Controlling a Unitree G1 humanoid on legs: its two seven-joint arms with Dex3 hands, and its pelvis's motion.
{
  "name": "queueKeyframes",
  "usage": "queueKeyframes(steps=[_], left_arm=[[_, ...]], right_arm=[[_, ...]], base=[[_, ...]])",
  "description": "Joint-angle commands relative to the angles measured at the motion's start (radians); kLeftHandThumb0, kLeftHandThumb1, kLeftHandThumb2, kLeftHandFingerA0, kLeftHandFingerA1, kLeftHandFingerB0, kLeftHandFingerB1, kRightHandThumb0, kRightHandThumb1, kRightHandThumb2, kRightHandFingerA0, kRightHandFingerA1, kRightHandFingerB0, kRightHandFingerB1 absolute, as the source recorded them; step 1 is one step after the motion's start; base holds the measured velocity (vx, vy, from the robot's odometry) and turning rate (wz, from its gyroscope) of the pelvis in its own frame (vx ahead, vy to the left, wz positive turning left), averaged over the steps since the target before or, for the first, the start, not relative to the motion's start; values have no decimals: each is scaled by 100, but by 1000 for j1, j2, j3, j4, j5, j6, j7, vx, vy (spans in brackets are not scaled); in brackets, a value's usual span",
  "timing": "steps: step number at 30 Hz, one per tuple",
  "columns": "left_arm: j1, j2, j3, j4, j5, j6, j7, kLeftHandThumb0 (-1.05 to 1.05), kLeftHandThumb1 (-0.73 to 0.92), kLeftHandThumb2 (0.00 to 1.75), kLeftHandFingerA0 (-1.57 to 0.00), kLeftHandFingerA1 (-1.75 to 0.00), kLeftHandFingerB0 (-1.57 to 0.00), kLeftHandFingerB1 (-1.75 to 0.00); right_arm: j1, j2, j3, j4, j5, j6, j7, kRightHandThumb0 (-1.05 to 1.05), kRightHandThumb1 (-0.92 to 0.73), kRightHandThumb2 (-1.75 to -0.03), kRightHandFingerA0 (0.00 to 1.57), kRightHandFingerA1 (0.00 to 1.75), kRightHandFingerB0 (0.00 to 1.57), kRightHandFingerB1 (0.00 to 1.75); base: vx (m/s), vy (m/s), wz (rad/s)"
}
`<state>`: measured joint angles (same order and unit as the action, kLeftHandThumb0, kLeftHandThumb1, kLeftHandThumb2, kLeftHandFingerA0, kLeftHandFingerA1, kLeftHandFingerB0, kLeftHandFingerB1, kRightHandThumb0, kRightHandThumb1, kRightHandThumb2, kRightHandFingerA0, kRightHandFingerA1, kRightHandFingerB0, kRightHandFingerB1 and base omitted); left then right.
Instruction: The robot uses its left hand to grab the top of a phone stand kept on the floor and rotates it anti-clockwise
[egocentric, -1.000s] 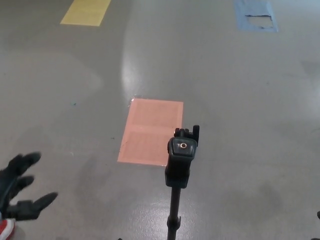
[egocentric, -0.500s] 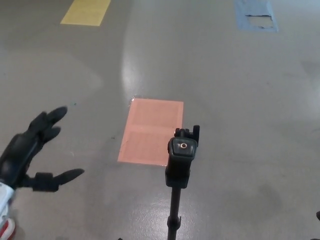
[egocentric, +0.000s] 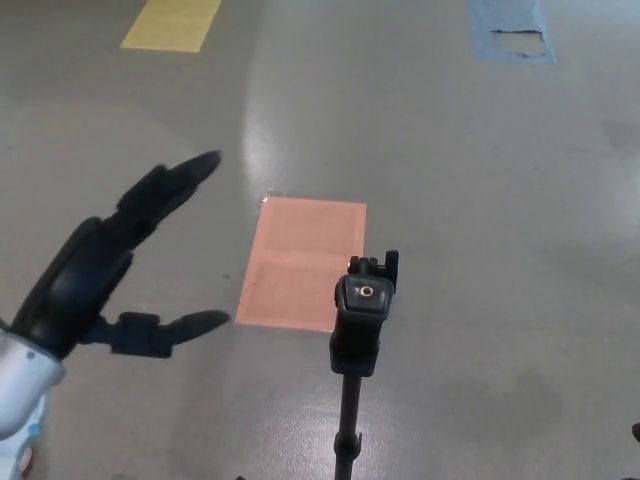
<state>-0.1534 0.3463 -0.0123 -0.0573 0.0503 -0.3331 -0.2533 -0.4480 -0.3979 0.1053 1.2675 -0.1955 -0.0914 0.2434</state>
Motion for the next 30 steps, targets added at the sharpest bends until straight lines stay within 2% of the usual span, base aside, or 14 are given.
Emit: queueKeyframes(steps=[1, 2, 4, 10, 11, 16, 21, 22, 23, 28, 29, 30], left_arm=[[69, 45, -48, -303, -93, -42, -111, -1, 56, 56, -12, -25, -16, -32], [70, 41, -53, -318, -94, -37, -110, -2, 39, 86, 0, -43, -9, -48], [73, 37, -61, -343, -96, -26, -112, -2, 40, 86, 0, -43, -9, -48], [69, 42, -76, -395, -76, -6, -123, -4, 38, 84, -1, -44, -5, -47], [69, 43, -77, -398, -73, -6, -125, -5, 55, 56, -14, -27, -12, -33], [61, 43, -86, -396, -32, -24, -125, -11, 52, 55, -14, -27, -8, -33], [67, 39, -111, -406, -29, 3, -135, -7, 51, 54, -12, -27, -8, -31], [65, 36, -119, -398, -29, 3, -139, -7, 55, 96, 0, -49, -2, -50], [64, 35, -121, -396, -28, 2, -139, -7, 55, 96, 0, -49, -2, -50], [40, 26, -139, -363, 30, -6, -123, -11, 47, 91, 0, -49, -2, -50], [31, 25, -143, -353, 35, -5, -122, -16, 45, 54, -10, -27, -9, -29], [28, 24, -144, -350, 36, -6, -122, -16, 45, 54, -10, -27, -9, -29]], right_arm=[[-16, -33, 1, 18, -14, -2, 21, -28, -65, -60, 47, 40, 10, 23], [-15, -33, 2, 18, -16, -2, 18, -30, -65, -60, 51, 40, 10, 24], [-15, -34, 7, 19, -22, -1, 11, -30, -65, -60, 51, 40, 11, 24], [-15, -36, 11, 22, -24, -9, 14, -30, -65, -61, 52, 41, 10, 24], [-16, -36, 10, 22, -23, -10, 16, -30, -65, -60, 52, 41, 10, 24], [-20, -36, 7, 24, -24, -9, 20, -31, -65, -61, 51, 40, 10, 24], [-23, -34, 2, 26, -21, -3, 21, -29, -65, -60, 50, 40, 10, 24], [-24, -33, 6, 26, -27, -3, 19, -30, -65, -59, 46, 38, 9, 26], [-24, -33, 6, 26, -28, -3, 18, -30, -65, -59, 46, 38, 9, 26], [-25, -31, -5, 27, -18, 0, 30, -29, -64, -60, 49, 40, 10, 24], [-25, -32, -1, 27, -23, -5, 28, -29, -65, -59, 50, 39, 8, 26], [-24, -33, 0, 27, -25, -6, 28, -29, -65, -59, 50, 39, 8, 26]], base=[[0, 0, 0], [0, 0, 0], [0, 0, 0], [0, 0, 0], [0, 0, 0], [0, 0, 0], [0, 0, 0], [0, 0, 0], [0, 0, 0], [0, 0, 0], [0, 0, 0], [0, 0, 0]])
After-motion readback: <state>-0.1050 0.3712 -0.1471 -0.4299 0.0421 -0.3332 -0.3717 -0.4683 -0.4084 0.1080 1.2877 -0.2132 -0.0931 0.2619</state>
